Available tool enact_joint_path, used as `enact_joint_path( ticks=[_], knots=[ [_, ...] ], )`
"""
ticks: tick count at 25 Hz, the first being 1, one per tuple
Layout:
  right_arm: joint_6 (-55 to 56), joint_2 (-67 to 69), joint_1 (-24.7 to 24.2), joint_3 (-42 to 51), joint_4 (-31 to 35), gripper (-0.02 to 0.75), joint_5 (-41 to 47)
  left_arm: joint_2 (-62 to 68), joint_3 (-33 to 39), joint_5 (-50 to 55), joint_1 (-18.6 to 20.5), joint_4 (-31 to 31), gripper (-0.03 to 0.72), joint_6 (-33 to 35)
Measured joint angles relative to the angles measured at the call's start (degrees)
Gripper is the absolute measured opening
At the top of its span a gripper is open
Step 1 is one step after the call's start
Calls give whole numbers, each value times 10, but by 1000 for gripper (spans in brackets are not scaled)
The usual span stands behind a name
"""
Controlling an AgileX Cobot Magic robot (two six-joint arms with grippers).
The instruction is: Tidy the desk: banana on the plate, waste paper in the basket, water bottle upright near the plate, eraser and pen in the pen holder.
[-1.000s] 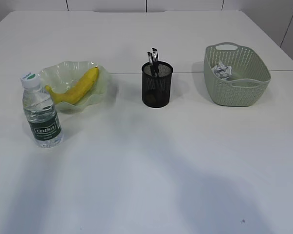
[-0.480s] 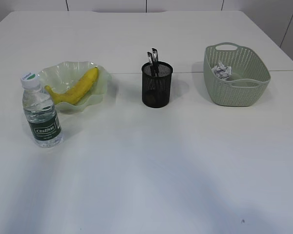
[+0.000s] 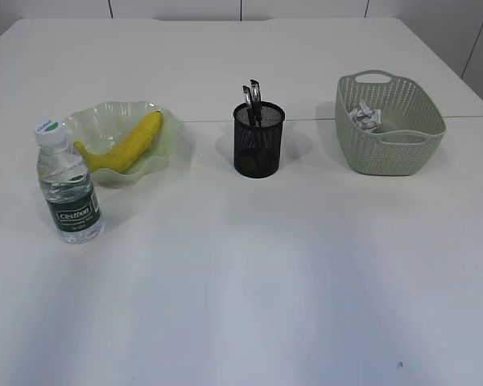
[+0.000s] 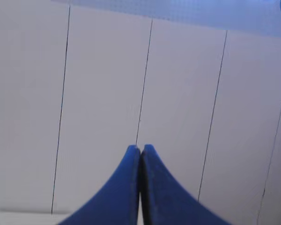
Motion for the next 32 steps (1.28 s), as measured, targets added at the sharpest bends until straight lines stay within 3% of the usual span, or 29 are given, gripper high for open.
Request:
enact_joint_path(
  ticks=[13, 17, 27, 32],
  knots=[
    [0, -159, 0, 240, 73, -13, 5, -107, 0, -3, 0, -5, 239, 5],
    [0, -190, 0, 293, 86, -13, 4, -148, -1, -31, 0, -58, 239, 67],
    [0, -242, 0, 348, 91, -13, -3, -208, -2, -179, -4, -89, 239, 133],
    [0, -245, 0, 354, 103, -13, 0, -234, -2, -233, -34, -95, 239, 174]
  ],
)
